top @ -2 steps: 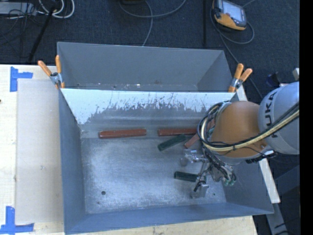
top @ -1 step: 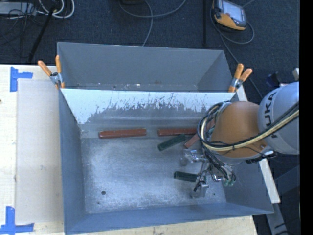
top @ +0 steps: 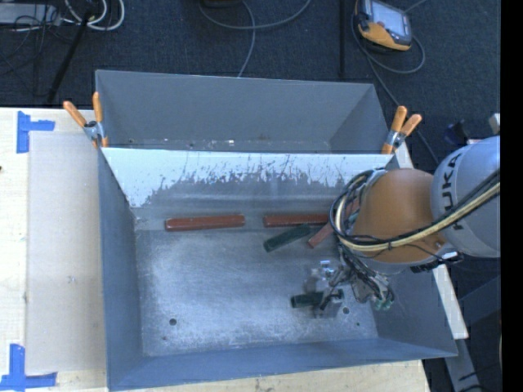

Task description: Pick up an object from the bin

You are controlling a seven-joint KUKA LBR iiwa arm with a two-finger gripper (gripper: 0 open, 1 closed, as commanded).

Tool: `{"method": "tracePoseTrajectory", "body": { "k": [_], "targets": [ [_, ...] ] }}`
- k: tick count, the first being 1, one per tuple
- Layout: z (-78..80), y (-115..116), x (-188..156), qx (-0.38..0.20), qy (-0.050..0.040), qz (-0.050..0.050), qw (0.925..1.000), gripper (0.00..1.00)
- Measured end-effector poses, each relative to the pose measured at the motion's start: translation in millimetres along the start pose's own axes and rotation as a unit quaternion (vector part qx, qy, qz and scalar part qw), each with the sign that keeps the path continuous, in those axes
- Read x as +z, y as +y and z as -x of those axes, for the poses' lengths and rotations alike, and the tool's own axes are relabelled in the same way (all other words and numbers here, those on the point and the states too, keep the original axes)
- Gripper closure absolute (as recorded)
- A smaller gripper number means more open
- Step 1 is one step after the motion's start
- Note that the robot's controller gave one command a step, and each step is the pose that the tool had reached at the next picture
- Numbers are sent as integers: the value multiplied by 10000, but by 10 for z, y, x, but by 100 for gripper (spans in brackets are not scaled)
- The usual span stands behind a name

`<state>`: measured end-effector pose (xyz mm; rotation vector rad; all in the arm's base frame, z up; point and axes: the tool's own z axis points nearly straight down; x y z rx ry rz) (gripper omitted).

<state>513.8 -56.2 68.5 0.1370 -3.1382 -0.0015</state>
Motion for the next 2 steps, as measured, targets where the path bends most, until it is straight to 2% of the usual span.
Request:
{"method": "tracePoseTrajectory", "body": {
  "k": [1,2],
  "targets": [
    [6,6,-385,29,-14,-5,10000,100],
    [27,14,-1308,56,-43,-12,10000,100]
  ]
}}
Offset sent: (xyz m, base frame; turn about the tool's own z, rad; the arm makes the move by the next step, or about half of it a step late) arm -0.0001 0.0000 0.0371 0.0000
